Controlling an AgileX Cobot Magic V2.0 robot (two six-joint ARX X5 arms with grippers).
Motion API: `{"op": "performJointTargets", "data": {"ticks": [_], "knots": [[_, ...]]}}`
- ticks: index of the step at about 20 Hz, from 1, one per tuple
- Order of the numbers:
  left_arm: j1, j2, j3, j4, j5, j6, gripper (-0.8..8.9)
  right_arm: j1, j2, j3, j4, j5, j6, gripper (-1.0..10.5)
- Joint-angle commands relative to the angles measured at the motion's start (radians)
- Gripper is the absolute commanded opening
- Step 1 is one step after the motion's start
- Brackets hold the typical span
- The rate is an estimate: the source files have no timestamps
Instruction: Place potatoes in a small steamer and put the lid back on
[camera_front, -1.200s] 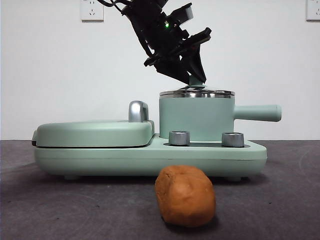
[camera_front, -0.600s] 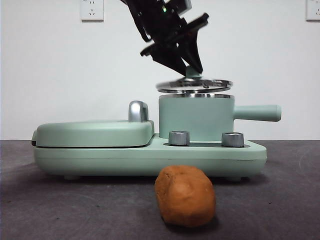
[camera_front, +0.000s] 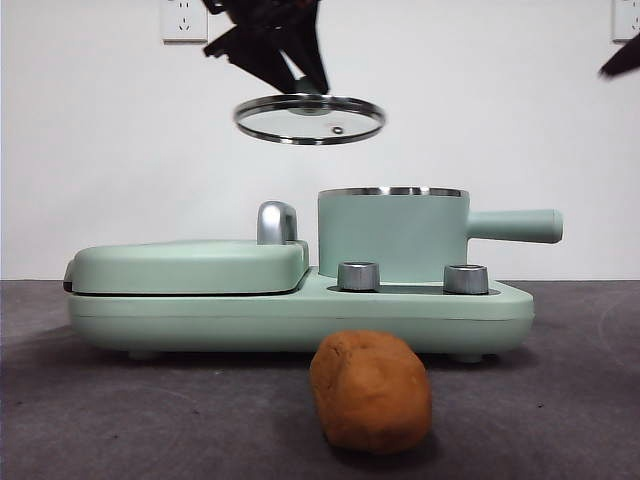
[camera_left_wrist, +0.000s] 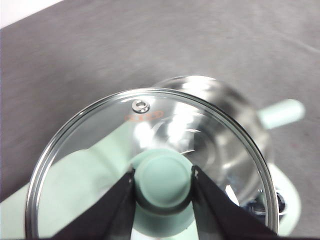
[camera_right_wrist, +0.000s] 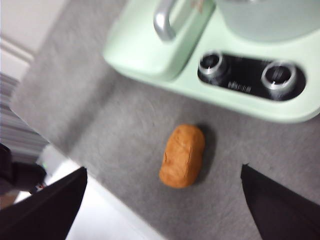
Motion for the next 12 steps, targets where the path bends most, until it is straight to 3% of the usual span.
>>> {"op": "performJointTargets", "data": {"ticks": [1, 8, 12], "knots": [[0.032, -0.032, 0.039, 0.014, 0.002, 0.005, 0.50, 0.108, 0.080, 0.022, 0.031, 0.064, 0.067, 4.9], [0.143, -0.040, 0.039, -0.018, 0.002, 0.005, 0.16, 0.341, 0.369, 0.023, 0.121, 0.260, 0.117, 4.9], [0.181, -0.040, 0.039, -0.023, 0.002, 0.005, 0.16, 0.392, 0.515, 0.023, 0.207, 0.278, 0.116, 4.9]]}}
